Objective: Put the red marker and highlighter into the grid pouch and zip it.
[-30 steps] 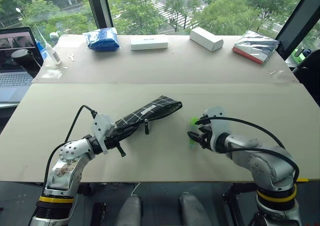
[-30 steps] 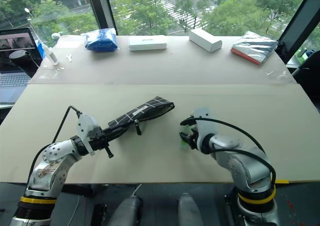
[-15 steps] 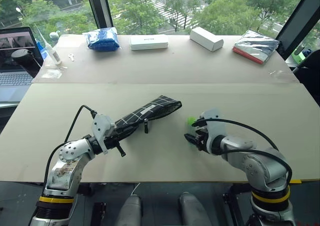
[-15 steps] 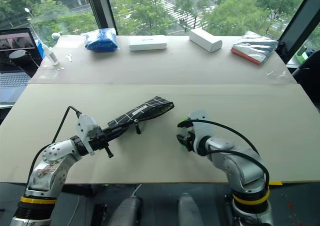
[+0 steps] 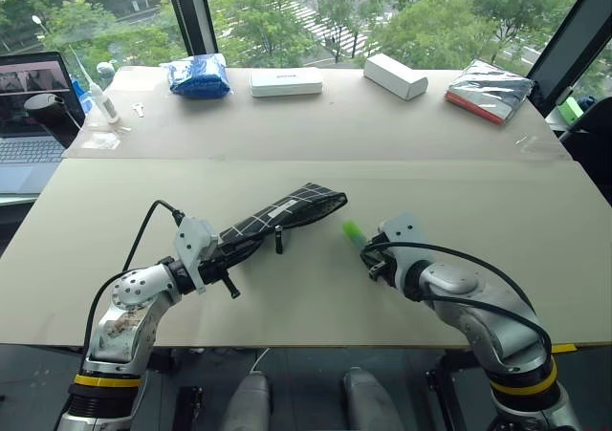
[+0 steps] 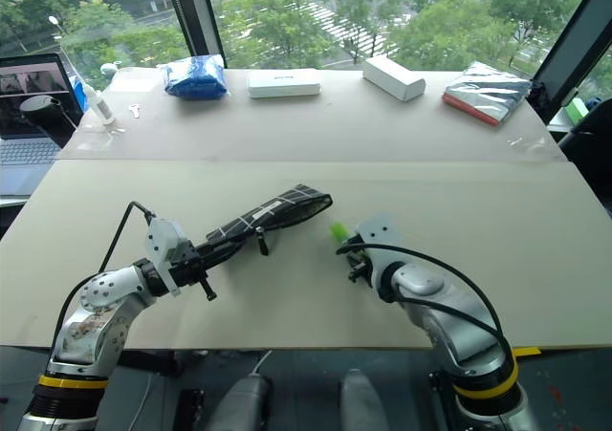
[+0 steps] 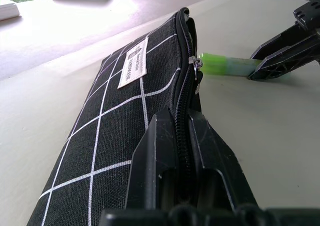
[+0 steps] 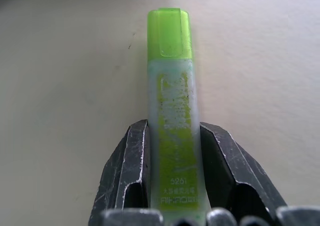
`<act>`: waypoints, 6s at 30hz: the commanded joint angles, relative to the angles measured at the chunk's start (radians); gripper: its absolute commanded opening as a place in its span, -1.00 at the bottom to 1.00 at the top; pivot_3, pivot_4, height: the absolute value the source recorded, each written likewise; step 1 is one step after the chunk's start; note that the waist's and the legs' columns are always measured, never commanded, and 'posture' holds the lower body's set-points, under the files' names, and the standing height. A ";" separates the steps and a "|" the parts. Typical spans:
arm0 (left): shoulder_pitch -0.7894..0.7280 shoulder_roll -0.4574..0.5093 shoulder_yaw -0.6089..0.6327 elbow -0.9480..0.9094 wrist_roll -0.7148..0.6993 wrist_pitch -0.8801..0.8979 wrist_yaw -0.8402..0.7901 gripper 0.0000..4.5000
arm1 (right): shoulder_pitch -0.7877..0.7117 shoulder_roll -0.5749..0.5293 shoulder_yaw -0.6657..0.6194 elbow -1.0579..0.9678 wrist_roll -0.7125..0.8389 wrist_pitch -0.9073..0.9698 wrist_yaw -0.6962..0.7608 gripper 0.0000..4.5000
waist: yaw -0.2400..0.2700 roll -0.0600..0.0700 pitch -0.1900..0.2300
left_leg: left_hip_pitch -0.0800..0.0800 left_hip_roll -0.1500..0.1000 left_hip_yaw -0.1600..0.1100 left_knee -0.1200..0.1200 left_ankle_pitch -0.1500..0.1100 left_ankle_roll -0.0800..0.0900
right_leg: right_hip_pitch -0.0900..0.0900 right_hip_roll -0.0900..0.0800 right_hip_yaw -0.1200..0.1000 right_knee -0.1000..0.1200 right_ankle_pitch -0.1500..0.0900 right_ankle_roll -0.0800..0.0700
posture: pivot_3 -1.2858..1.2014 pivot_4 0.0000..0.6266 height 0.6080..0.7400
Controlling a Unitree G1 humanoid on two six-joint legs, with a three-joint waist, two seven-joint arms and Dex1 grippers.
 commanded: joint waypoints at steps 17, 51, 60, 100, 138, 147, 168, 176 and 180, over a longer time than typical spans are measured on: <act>-0.025 0.004 0.013 -0.013 -0.010 -0.011 -0.008 -1.00 | -0.145 -0.426 0.061 0.244 -0.338 -1.180 0.631 -0.54 | 0.000 0.000 0.001 | -0.002 0.000 0.000 -0.001 0.000 0.000 | -0.001 -0.001 0.000 -0.002 0.000 0.000 | 0.03 -0.52 1.00; -0.029 0.011 0.008 -0.013 -0.001 -0.016 -0.024 -1.00 | -0.362 -0.185 0.102 0.520 -0.589 -1.299 0.663 -0.54 | 0.000 0.000 0.001 | -0.001 0.000 0.001 0.000 0.000 0.000 | -0.001 0.000 0.000 0.001 0.001 0.000 | 0.03 -0.52 1.00; -0.037 0.012 0.003 -0.006 0.001 -0.012 -0.031 -1.00 | -0.388 -0.122 0.169 0.508 -0.682 -1.304 0.643 -0.54 | -0.005 0.000 0.001 | 0.000 0.000 0.001 0.000 0.000 0.000 | -0.002 0.000 0.000 0.002 0.001 0.000 | 0.03 -0.52 1.00; -0.035 0.009 0.009 -0.013 -0.011 0.002 -0.016 -1.00 | -0.202 -0.137 -0.087 0.263 0.128 -0.655 0.928 0.00 | -0.001 0.000 0.001 | 0.000 0.000 0.000 0.001 0.001 -0.001 | -0.002 0.000 0.000 0.005 0.001 -0.001 | 0.03 -0.52 1.00; -0.080 0.011 0.000 0.025 -0.001 -0.009 -0.038 -1.00 | -0.350 0.262 0.120 0.422 -0.060 -0.409 0.483 -0.98 | -0.005 0.001 0.001 | -0.001 0.000 0.000 0.002 0.001 -0.002 | -0.003 0.000 0.000 0.006 0.001 0.000 | 0.03 -0.52 1.00; -0.094 0.009 -0.006 0.035 0.001 -0.007 -0.039 -1.00 | -0.307 0.163 0.085 0.336 -0.029 -0.382 0.538 -0.98 | -0.002 0.001 0.001 | -0.001 0.000 0.000 0.002 0.001 -0.002 | -0.003 0.000 0.000 0.006 0.001 0.000 | 0.03 -0.52 1.00; -0.069 0.005 -0.009 0.014 -0.008 -0.005 -0.022 -1.00 | -0.253 -0.150 -0.043 0.461 -0.024 -0.507 0.690 -0.71 | -0.012 0.000 0.001 | -0.001 0.000 0.000 0.001 0.001 -0.002 | -0.003 0.000 0.000 0.004 0.000 0.000 | 0.03 -0.52 1.00; -0.097 0.007 -0.056 0.040 0.014 -0.032 -0.065 -1.00 | -0.199 -0.155 -0.119 0.387 0.157 -0.390 0.812 0.25 | -0.004 0.000 0.001 | -0.001 0.000 0.000 0.001 0.001 -0.002 | -0.003 0.000 0.000 0.005 0.000 0.000 | 0.03 -0.52 1.00; -0.147 0.008 -0.086 0.068 0.026 -0.054 -0.116 -1.00 | -0.121 -0.274 -0.173 0.391 0.151 -0.443 0.885 0.25 | 0.007 0.000 0.001 | -0.002 -0.001 0.000 0.002 0.001 -0.002 | -0.002 -0.001 0.000 0.003 0.000 0.000 | 0.03 -0.52 1.00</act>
